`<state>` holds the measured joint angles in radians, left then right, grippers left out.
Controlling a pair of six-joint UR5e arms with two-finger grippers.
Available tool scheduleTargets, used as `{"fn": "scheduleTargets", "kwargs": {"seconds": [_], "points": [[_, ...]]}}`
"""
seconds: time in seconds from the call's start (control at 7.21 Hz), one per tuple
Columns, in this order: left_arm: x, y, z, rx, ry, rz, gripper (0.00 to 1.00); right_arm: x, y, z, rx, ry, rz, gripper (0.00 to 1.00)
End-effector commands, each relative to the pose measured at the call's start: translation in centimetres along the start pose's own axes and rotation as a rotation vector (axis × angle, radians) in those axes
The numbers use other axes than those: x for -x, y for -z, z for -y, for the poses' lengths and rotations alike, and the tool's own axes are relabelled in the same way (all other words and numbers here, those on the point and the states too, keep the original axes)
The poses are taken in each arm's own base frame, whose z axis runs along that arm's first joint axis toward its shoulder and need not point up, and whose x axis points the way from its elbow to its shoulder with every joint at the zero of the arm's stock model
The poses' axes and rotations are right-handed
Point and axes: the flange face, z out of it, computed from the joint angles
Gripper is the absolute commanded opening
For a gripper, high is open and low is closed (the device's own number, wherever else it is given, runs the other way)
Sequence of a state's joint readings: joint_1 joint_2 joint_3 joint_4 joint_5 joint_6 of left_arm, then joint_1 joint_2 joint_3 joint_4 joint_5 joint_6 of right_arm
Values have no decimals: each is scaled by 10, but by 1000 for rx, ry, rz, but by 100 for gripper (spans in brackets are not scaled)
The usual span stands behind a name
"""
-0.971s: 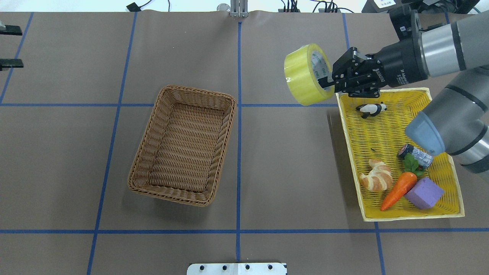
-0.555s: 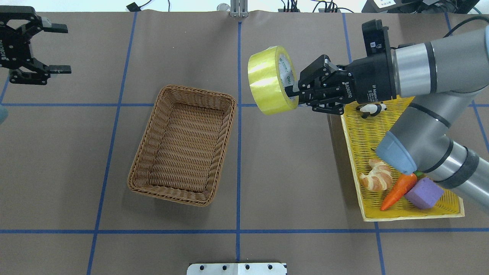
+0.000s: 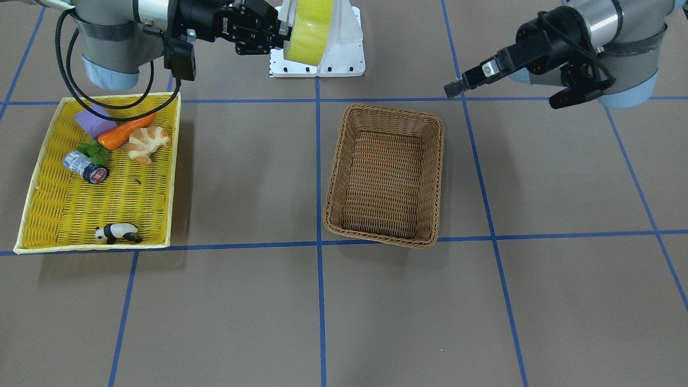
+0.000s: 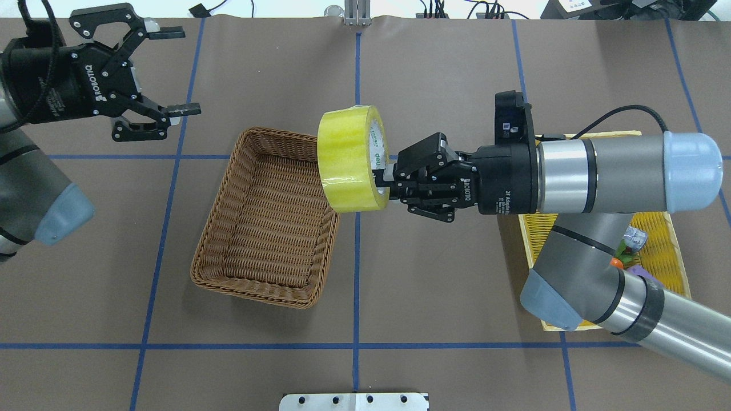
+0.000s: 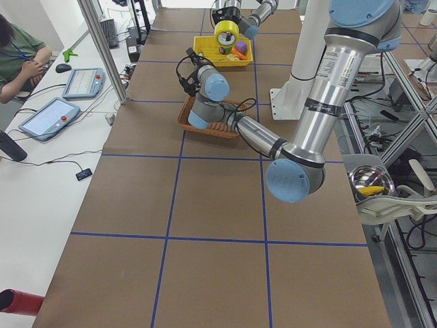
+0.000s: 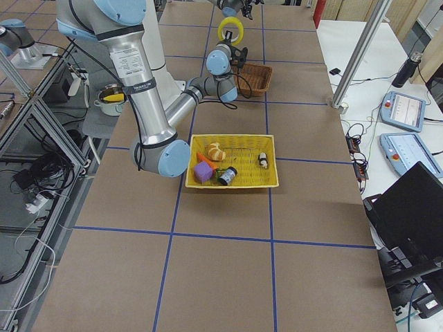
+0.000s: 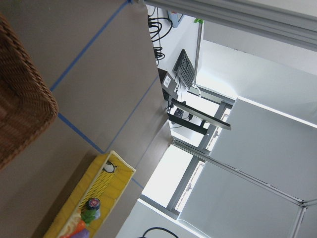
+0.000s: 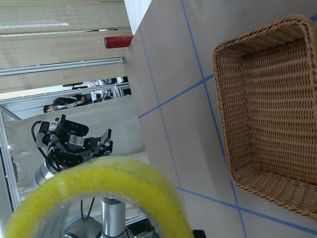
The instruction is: Move tape to another basket
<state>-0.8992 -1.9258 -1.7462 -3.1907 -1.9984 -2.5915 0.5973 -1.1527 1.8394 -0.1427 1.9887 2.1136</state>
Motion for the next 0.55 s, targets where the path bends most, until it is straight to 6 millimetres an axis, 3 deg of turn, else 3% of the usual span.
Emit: {"fn": "scheduleTargets", "kwargs": {"seconds": [0.0,0.28,0.42], "points": [[2,-41,-29,50,31,-49,98,-9,-26,-21,2,-26,35,0],[3,-56,-48,94,36,-65,98,-13,-27,-19,1,-31,26,0],[6,-62,-59,163,23,15,98,-13,-28,-19,1,-33,26,0]]}}
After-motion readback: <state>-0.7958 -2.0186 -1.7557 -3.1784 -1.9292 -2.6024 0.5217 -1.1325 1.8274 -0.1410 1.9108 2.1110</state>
